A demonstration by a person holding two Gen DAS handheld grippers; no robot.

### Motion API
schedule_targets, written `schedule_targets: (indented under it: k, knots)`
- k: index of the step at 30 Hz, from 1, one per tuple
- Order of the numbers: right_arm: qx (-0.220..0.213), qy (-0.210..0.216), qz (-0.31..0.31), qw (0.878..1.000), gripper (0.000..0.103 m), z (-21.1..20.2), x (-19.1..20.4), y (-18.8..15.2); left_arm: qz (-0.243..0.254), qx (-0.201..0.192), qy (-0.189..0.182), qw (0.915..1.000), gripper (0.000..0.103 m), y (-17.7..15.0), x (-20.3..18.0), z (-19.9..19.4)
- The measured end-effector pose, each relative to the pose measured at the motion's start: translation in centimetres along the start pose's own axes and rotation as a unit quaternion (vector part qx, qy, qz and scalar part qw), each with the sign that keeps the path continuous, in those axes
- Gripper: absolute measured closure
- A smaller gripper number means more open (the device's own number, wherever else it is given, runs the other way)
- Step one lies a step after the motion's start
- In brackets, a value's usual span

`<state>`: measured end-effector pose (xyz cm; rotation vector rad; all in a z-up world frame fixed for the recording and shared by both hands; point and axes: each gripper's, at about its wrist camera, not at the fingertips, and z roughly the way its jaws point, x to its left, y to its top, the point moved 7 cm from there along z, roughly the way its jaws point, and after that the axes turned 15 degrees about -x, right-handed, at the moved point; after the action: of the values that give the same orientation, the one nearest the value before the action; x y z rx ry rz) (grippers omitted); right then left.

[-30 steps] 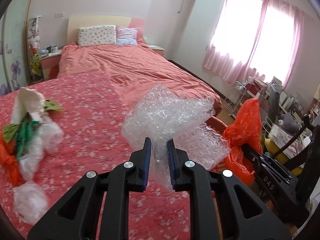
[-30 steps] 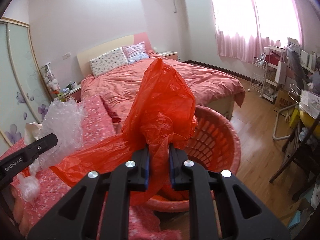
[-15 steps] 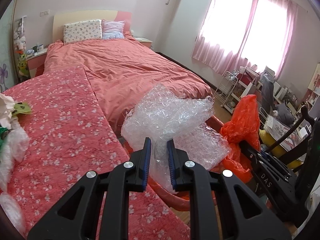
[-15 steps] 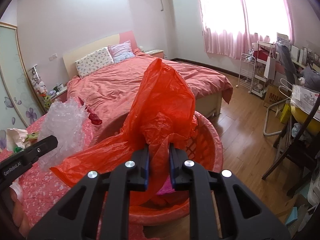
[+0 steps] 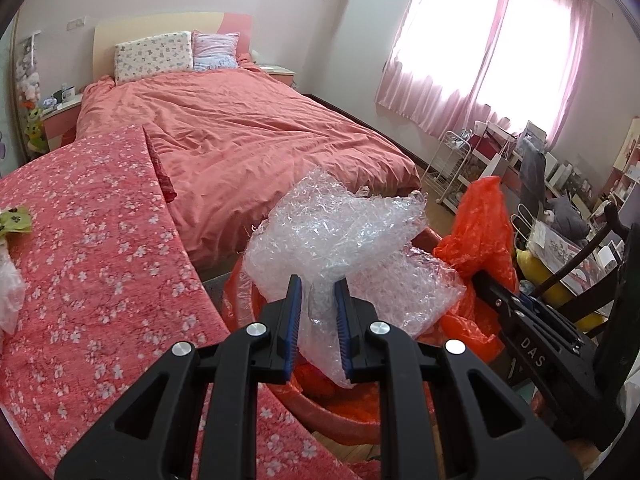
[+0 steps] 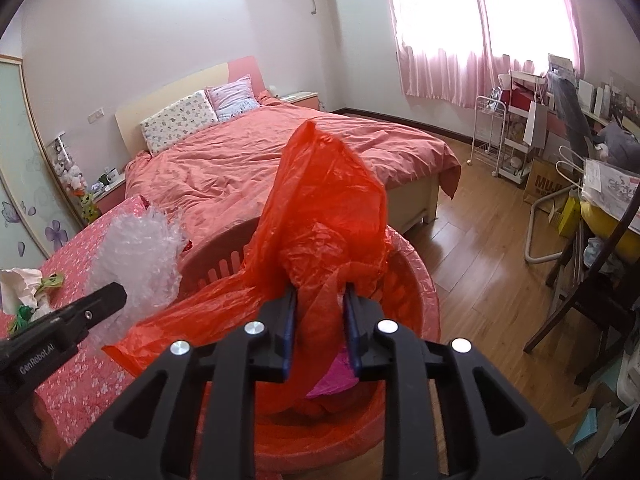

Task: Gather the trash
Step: 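Carry the bubble wrap and red bag in both tools over the basket, then open both tools to drop the bubble wrap and red bag into the basket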

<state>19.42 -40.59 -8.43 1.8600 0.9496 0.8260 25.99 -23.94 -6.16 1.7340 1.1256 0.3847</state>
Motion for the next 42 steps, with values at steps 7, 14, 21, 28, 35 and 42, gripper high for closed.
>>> schedule_targets:
  k: [7,14,21,28,35,42]
  knots:
    - [0.008,0.001,0.016,1.000,0.064,0.9,-1.0,0.1,-0.012,0.020,0.007,0.9997,0.067,-0.9,0.7,0.9]
    - [0.003,-0.004,0.012,1.000,0.060,0.4,-1.0,0.1,-0.013,0.016,0.029,0.9994,0.055,-0.8,1.9,0.1]
    - [-0.002,0.000,0.010,1.000,0.060,-0.5,-0.4,0.4,-0.003,0.011,0.043,0.9990,0.042,-0.3,2.8,-0.4]
    - [-0.007,-0.006,0.003,1.000,0.057,-1.5,-0.8,0.5,-0.017,0.020,-0.008,0.9996,0.031,0.7,0.3,-0.8]
    - [-0.016,-0.008,0.003,1.000,0.056,-2.8,-1.0,1.4,-0.001,-0.006,0.035,0.9994,0.031,1.3,1.9,-2.7]
    - [-0.025,0.017,-0.017,0.999,0.054,-5.0,1.9,1.9,0.027,-0.056,0.100,0.9931,0.031,2.5,5.5,-8.1]
